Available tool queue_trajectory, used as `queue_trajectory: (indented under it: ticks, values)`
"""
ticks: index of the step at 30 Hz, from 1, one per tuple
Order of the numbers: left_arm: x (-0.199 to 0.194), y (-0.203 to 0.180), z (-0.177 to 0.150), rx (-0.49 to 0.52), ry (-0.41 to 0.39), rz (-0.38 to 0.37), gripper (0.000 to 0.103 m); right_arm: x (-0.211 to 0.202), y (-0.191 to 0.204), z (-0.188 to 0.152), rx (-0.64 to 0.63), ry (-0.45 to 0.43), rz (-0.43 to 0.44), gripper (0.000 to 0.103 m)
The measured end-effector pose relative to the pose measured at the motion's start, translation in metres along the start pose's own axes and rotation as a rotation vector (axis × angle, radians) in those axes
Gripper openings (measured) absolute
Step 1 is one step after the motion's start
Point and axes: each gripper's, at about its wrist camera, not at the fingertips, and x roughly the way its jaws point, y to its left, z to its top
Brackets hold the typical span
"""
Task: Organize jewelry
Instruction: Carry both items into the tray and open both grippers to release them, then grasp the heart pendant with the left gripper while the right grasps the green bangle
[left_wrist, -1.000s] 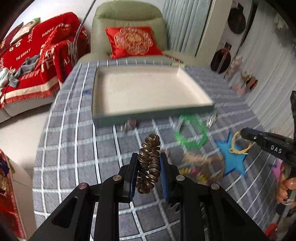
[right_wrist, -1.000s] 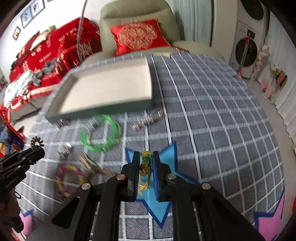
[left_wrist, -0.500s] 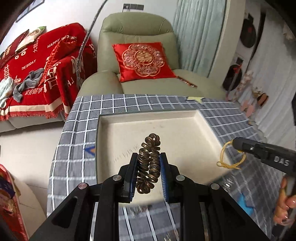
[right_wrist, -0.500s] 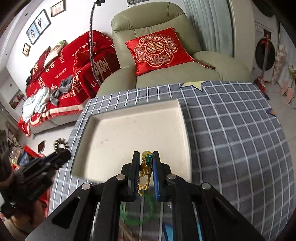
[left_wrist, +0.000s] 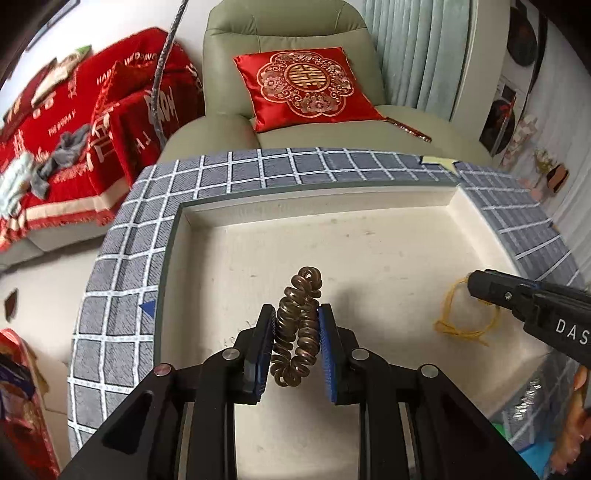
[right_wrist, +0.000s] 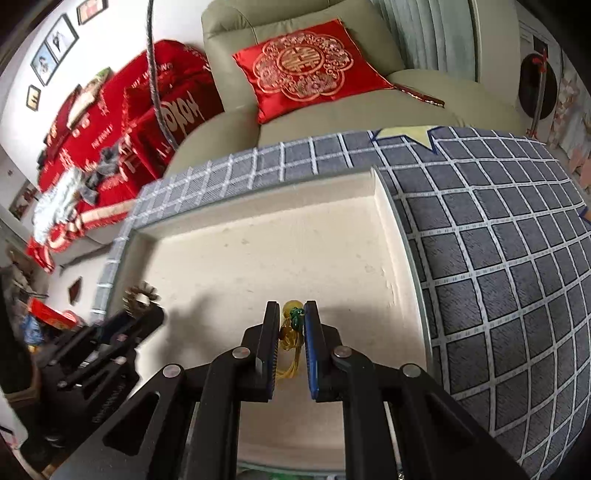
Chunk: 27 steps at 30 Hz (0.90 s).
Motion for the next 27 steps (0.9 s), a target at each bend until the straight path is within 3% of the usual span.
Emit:
queue_trajectory:
  ticks: [4, 5, 6, 7, 9, 11, 12, 13, 14, 21, 27]
  values:
    - [0.009, 0.000, -0.004, 0.015, 0.023, 0.014, 0.038, 0.010, 0.000, -0.005, -0.036, 0.006, -0.060, 0.015]
    - [0.011, 0.000, -0.005, 0.015, 0.028, 0.020, 0.042, 0.013, -0.001, -0.006, -0.033, 0.012, -0.061, 0.015]
    - [0.010, 0.001, -0.006, 0.013, 0.019, 0.030, 0.050, 0.015, -0.001, -0.006, -0.030, 0.017, -0.064, 0.015]
    - [0.009, 0.001, -0.007, 0.013, 0.008, 0.046, 0.072, 0.017, -0.003, -0.006, -0.028, 0.020, -0.070, 0.015]
    - [0.006, 0.002, -0.008, 0.012, -0.026, 0.072, 0.081, 0.018, -0.002, -0.009, -0.035, 0.012, -0.077, 0.015]
    - [0.006, 0.002, -0.008, 0.017, -0.025, 0.068, 0.081, 0.018, 0.000, -0.009, -0.051, 0.013, -0.097, 0.019]
    - [0.007, 0.002, -0.007, 0.017, -0.017, 0.061, 0.081, 0.018, 0.002, -0.009, -0.054, 0.015, -0.106, 0.033]
    - [0.008, 0.002, -0.008, 0.015, -0.010, 0.061, 0.081, 0.018, 0.003, -0.009, -0.054, 0.014, -0.109, 0.056]
    - [0.008, 0.002, -0.008, 0.014, -0.008, 0.066, 0.081, 0.018, 0.004, -0.008, -0.047, 0.017, -0.110, 0.064]
    - [-0.002, 0.002, -0.007, 0.012, -0.022, 0.079, 0.081, 0.001, 0.011, -0.005, -0.037, -0.020, -0.045, 0.066]
    - [-0.022, 0.005, -0.005, -0.007, -0.054, 0.062, 0.081, -0.029, 0.014, -0.003, -0.009, -0.061, -0.001, 0.076]
